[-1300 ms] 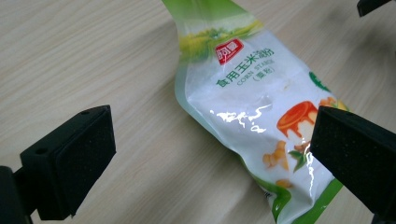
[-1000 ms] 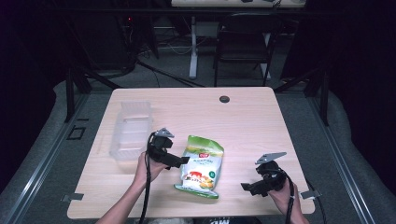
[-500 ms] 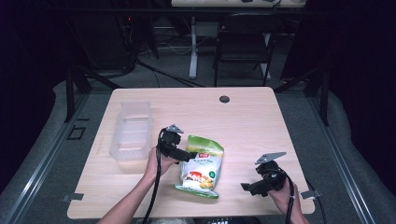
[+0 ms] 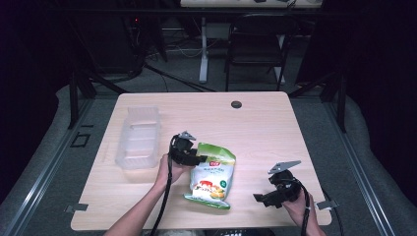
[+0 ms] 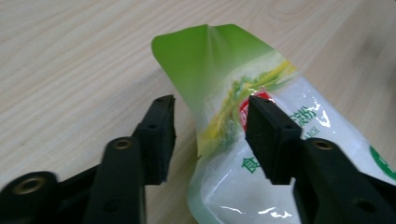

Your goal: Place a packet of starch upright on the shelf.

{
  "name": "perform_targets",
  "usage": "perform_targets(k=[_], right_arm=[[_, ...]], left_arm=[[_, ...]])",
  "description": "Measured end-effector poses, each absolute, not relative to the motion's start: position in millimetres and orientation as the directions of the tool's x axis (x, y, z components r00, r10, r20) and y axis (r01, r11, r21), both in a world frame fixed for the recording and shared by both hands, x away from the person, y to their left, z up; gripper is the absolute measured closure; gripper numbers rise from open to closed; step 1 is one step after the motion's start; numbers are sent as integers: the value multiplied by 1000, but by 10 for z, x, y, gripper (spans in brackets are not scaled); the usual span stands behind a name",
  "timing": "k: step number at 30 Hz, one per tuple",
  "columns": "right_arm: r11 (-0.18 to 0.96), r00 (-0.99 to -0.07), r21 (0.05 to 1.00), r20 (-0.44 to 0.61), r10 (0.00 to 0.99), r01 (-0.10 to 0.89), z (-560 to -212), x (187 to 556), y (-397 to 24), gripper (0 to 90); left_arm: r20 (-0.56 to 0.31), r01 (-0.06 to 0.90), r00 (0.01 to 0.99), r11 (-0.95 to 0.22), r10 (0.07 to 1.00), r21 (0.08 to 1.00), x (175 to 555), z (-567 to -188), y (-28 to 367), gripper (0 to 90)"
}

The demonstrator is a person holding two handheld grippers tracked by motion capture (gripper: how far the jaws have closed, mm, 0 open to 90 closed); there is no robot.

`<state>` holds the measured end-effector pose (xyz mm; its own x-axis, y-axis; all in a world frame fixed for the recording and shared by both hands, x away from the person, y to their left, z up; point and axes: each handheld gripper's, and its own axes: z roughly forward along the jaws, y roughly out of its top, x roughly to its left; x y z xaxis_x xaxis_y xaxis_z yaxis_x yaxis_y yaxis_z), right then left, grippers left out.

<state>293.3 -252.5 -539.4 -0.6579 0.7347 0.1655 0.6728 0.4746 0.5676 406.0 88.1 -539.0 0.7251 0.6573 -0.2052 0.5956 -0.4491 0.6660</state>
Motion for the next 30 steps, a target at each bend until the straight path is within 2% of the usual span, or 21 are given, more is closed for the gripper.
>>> perform_targets(k=[1,2,5,13,30], right_arm=[[475,-658,568,165,735,672,-5395,2934,-2523,90],[484,-660,562,157,734,671,-5397,2939,-2515,91],[484,-661,560,161,733,673,-5402,2944,-2501,91],[488,-669,562,168,724,669,-5398,2935,-2488,96],[485,-668,564,168,725,668,-5395,2922,-2499,101]], left_arm=[[-196,596,719,-447,667,667,4050,-5395,882,712],[-180,591,720,-456,670,666,4028,-5400,892,833],[-169,584,724,-464,669,666,4000,-5394,909,889],[-220,615,698,-414,681,671,3880,-5358,1118,900],[-208,629,680,-413,703,658,3600,-5326,1356,900]])
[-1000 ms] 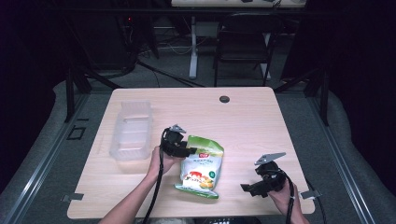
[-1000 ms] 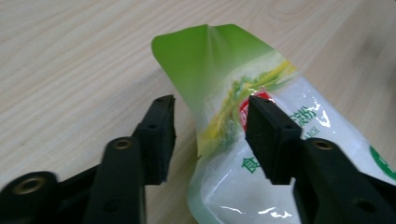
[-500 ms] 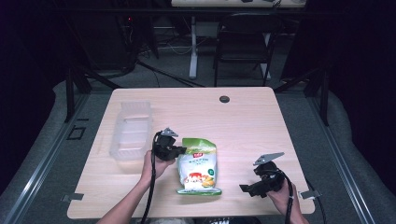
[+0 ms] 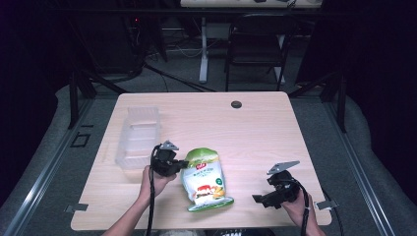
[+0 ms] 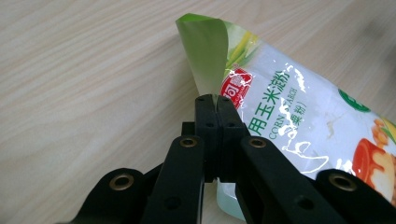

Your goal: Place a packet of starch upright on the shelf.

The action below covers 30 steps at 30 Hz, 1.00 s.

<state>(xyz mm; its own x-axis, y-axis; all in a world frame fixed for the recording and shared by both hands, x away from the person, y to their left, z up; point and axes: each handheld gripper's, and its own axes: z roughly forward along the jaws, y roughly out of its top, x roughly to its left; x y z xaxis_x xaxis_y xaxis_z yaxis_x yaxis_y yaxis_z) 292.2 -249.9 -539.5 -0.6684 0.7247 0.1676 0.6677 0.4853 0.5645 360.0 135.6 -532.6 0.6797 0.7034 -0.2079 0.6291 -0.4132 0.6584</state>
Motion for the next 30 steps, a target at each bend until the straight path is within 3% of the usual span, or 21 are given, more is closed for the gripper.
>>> perform_targets(k=[12,14,15,16,18,19,23,27,30], right_arm=[[485,-672,571,168,721,662,-5379,2912,-2491,105],[486,-672,569,166,722,663,-5384,2918,-2485,106],[494,-673,560,164,721,665,-5389,2928,-2485,106],[494,-673,560,164,721,665,-5389,2928,-2485,106],[489,-673,561,174,719,668,-5388,2923,-2485,106],[489,-673,561,174,719,668,-5388,2923,-2485,106],[497,-675,558,163,719,664,-5382,2930,-2481,107],[494,-673,559,166,720,666,-5397,2930,-2463,107],[496,-678,560,169,715,663,-5391,2925,-2480,107]], left_arm=[[-222,661,646,-389,730,642,3354,-5346,1555,891],[-250,678,625,-356,740,643,3365,-5338,1577,841],[-255,680,619,-345,743,647,3369,-5340,1589,764],[-269,687,614,-335,742,645,3376,-5344,1598,764],[-284,696,606,-324,743,640,3401,-5351,1613,586],[-289,699,603,-318,744,640,3411,-5353,1612,586],[-312,701,609,-310,729,643,3471,-5358,1591,442],[-342,720,600,-302,723,625,3545,-5433,1547,429],[-353,730,601,-313,717,608,3569,-5497,1481,481]])
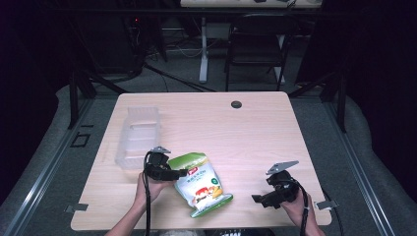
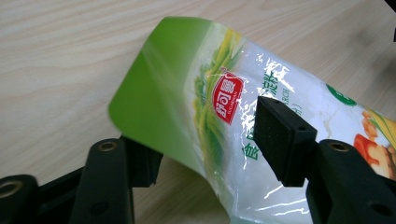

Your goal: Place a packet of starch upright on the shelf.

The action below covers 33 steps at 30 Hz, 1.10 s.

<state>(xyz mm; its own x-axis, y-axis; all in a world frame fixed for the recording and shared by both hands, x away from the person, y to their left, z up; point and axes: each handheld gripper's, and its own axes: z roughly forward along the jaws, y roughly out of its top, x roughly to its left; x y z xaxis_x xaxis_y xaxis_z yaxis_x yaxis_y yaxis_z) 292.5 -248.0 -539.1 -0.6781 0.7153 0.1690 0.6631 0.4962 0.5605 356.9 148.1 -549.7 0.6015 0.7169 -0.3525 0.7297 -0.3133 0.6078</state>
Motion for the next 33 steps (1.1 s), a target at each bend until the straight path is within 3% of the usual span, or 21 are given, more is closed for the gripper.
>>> perform_targets(k=[8,13,33], right_arm=[[500,-677,555,166,717,665,-5394,2931,-2488,107],[490,-673,565,165,721,664,-5386,2916,-2486,110],[489,-668,565,156,728,665,-5392,2903,-2478,114]], left_arm=[[-346,728,593,-300,727,616,3548,-5541,1446,774],[-337,723,599,-311,726,617,3512,-5540,1466,877],[-342,651,619,-218,708,727,3401,-5217,1620,896]])
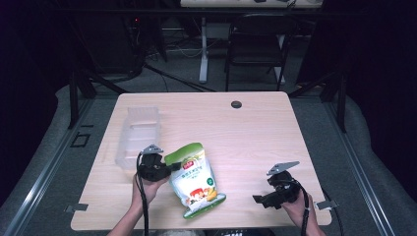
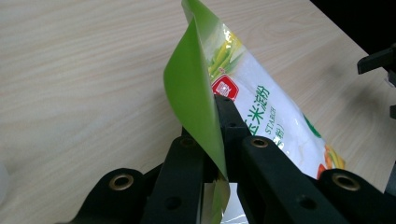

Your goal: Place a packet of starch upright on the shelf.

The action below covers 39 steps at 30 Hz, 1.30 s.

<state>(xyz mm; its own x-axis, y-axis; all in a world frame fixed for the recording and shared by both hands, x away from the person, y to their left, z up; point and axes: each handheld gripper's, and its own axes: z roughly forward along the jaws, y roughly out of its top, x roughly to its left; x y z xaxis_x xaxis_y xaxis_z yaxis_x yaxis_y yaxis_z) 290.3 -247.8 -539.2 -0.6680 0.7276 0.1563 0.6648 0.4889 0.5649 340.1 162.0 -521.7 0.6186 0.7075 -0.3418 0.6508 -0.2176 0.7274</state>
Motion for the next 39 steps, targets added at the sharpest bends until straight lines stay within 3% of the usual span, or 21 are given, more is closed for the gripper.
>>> perform_targets(k=[16,21,39], right_arm=[[489,-664,552,167,729,675,-5413,2934,-2498,116],[490,-667,557,164,727,671,-5402,2934,-2507,116],[483,-660,558,164,733,675,-5408,2934,-2502,117]], left_arm=[[-310,584,655,-201,689,787,3394,-5018,1616,898],[-246,518,716,-261,654,814,3369,-4928,1618,898],[-172,427,798,-342,577,837,3381,-4729,1566,900]])
